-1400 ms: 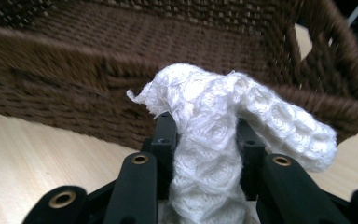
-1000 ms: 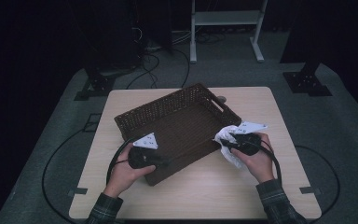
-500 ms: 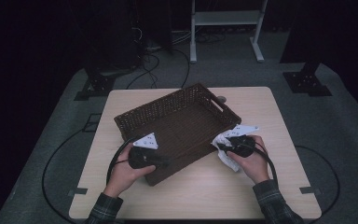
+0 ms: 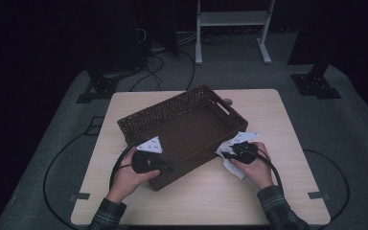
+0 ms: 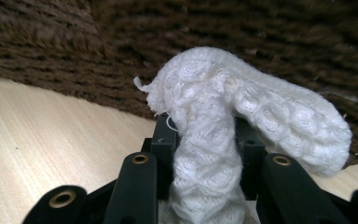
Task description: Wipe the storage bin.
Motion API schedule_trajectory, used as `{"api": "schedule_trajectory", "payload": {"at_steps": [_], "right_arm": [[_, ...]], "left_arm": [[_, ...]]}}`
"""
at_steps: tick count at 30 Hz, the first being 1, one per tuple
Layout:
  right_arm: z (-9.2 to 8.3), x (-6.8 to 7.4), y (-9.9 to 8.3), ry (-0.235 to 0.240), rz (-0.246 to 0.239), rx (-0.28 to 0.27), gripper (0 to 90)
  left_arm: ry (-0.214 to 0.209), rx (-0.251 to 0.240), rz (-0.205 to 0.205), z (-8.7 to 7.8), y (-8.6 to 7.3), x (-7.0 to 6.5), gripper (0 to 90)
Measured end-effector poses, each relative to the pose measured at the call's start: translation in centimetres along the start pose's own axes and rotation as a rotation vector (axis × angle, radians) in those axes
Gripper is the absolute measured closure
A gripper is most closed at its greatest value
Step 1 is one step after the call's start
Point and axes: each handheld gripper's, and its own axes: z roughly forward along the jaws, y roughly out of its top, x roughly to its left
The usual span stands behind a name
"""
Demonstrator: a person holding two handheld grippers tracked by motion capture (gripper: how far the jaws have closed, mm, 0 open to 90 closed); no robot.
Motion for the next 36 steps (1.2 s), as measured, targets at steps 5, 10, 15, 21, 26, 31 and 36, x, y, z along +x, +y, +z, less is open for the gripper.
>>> {"api": "schedule_trajectory", "payload": {"at_steps": [5,10,15,21,26,31,36], "right_arm": [[0.7,-0.1,-0.4,0.013,0.011,0.026,67.2],[1.0,0.1,-0.7,0.021,0.009,0.050,67.3],[0.4,0.2,-0.4,0.019,-0.001,0.039,67.6],[-1.7,0.7,0.7,0.021,-0.017,-0.026,67.8],[-3.5,1.2,1.7,0.024,-0.037,-0.084,67.8],[-5.0,1.7,2.6,0.028,-0.047,-0.136,67.8],[-5.0,1.9,2.8,0.031,-0.059,-0.141,67.8]], "left_arm": [[0.000,0.000,0.000,0.0,0.0,0.0,79.7],[0.002,0.001,0.000,0.0,0.0,0.0,79.8],[0.002,-0.001,0.000,0.0,0.0,0.0,79.7],[0.002,0.000,0.000,0.0,0.0,0.0,79.7],[0.002,0.000,-0.001,0.0,0.0,0.0,79.8],[0.002,0.000,-0.003,0.0,0.0,0.0,79.8],[0.002,0.001,-0.004,0.0,0.0,0.0,79.8]]}}
